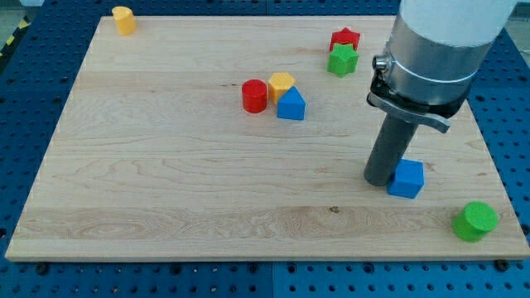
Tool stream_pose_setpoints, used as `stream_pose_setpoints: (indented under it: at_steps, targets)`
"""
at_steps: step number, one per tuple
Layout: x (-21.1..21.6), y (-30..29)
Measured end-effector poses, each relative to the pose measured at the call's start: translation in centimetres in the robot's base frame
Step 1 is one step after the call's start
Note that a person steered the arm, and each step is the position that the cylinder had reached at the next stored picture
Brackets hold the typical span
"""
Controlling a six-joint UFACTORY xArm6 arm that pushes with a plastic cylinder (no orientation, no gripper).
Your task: Slide the blue triangle towards the blue cube
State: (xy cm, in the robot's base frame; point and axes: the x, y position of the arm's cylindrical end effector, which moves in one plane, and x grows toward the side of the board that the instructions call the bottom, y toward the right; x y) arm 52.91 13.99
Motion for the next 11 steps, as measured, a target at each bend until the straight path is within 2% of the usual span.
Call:
stream_pose_setpoints:
  at_steps: [4, 5, 6, 7, 8, 10, 11]
  targets:
    - [0.2, 0.6]
    - [0.1, -6.1]
    - [-4.3, -17.9]
    - [-11.2, -26.2]
    - [-11.8, -25.6]
    - [-13.8, -15.6]
    - [-14.2, -13.7]
